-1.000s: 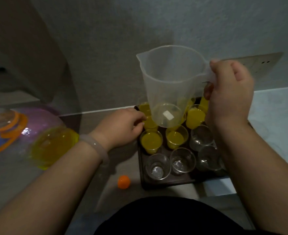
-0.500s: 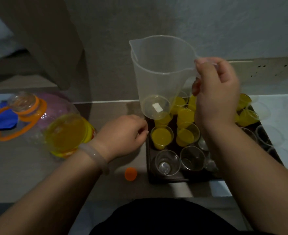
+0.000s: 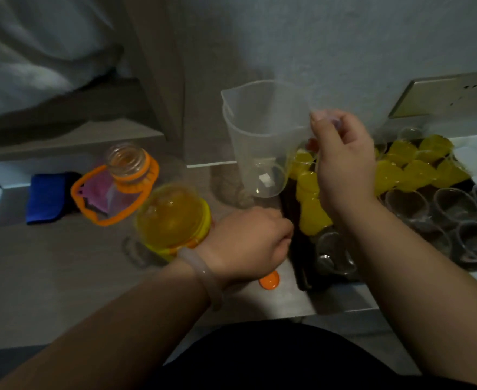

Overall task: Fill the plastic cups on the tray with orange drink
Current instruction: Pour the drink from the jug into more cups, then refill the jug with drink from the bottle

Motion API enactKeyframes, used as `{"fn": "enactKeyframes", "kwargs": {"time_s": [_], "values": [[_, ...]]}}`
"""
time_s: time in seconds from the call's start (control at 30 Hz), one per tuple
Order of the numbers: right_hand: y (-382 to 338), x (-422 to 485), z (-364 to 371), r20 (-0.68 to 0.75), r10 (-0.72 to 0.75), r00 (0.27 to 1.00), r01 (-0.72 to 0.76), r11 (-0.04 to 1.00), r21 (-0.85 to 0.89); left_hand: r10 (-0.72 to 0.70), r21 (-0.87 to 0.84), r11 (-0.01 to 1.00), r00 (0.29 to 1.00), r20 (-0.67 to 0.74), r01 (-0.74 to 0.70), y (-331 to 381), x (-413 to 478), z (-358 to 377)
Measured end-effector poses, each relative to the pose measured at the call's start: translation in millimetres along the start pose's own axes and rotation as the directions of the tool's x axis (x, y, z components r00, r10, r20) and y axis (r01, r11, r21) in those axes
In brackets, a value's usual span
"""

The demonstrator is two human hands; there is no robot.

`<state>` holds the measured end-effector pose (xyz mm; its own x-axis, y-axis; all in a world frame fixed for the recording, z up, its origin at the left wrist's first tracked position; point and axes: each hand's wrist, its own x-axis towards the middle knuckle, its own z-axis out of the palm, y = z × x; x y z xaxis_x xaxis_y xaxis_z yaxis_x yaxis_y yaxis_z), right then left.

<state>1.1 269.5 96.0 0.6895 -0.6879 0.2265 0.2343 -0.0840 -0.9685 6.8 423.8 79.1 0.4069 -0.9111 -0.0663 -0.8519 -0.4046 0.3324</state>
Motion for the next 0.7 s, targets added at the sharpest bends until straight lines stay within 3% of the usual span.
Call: {"fn": "enactKeyframes", "kwargs": {"time_s": [0.37,0.7], "values": [[42,-44,17,-0.046,0.102,0.994,-0.108,0.98,-0.169,0.251,0.117,0.963,0.965,-0.076,-0.241,-8,-33,3],[57,-59,28,-0.029,0.165,0.986,-0.167,0.951,-0.262,0.268,0.122,0.959,0.959,-0.095,-0.256,-25,-46,6]]}}
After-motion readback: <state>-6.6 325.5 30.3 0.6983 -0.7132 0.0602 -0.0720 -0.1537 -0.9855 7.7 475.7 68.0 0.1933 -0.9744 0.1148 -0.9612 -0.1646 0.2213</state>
